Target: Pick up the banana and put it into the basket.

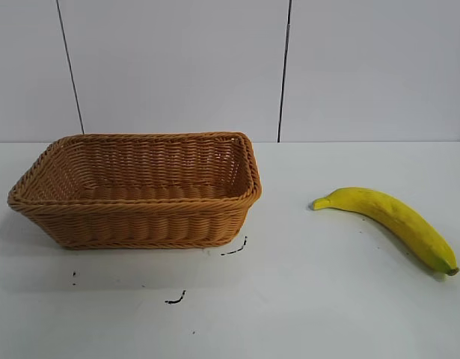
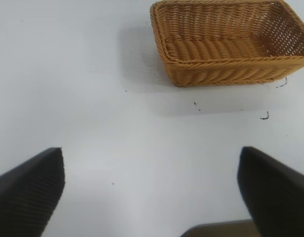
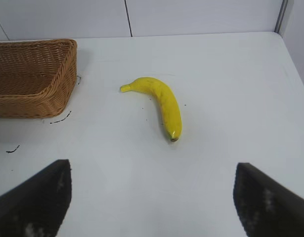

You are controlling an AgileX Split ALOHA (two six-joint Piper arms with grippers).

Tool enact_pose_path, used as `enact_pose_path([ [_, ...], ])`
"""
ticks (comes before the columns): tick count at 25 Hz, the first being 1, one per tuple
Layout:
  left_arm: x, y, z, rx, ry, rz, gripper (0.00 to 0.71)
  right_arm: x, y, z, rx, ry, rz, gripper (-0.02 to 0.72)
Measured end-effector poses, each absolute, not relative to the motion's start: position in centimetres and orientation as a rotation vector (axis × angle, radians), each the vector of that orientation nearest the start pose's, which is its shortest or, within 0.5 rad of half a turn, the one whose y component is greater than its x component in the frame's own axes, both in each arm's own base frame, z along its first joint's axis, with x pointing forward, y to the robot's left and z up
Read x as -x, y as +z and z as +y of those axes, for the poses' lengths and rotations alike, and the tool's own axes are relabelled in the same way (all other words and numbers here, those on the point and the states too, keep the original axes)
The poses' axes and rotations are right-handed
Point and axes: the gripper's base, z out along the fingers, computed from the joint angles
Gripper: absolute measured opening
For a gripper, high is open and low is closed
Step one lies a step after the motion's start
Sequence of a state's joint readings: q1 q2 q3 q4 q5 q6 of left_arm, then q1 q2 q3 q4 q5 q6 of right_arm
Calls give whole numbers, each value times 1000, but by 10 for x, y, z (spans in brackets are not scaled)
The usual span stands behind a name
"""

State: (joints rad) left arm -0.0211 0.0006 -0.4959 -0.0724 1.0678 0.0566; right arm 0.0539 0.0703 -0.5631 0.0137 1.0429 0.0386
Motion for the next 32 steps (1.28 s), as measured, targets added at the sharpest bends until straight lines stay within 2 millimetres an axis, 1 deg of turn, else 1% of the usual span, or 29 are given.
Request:
enact_pose_path([
  [3,5,276,-6,-83,-65,2053,690,-20,320,0,17,45,2114,585],
  [6,5,276,-6,-83,-65,2053,690,-53,341,2,30,24,2228,585],
  [9,5,276,-6,-83,-65,2053,690,-95,355,4,39,14,2341,585],
  [12,5,276,-6,-83,-65,2053,690,-142,360,6,70,-1,2443,589],
  [14,5,276,-6,-83,-65,2053,690,-171,361,8,108,-16,2487,629],
  [15,5,276,-6,-83,-65,2053,690,-186,359,8,123,-21,2517,654],
  [17,5,276,-6,-83,-65,2053,690,-216,354,10,155,-31,2556,679],
  [19,5,276,-6,-83,-65,2053,690,-245,344,12,174,-33,2606,687],
  [20,5,276,-6,-83,-65,2053,690,-257,342,12,175,-31,2619,691],
  [23,5,276,-6,-83,-65,2053,690,-295,326,15,180,-19,2682,692],
  [26,5,276,-6,-83,-65,2053,690,-331,299,17,187,-17,2758,692],
  [28,5,276,-6,-83,-65,2053,690,-349,283,18,216,-21,2793,692],
  [30,5,276,-6,-83,-65,2053,690,-366,264,19,286,-30,2832,692],
  [32,5,276,-6,-83,-65,2053,690,-378,246,20,397,-43,2846,692],
])
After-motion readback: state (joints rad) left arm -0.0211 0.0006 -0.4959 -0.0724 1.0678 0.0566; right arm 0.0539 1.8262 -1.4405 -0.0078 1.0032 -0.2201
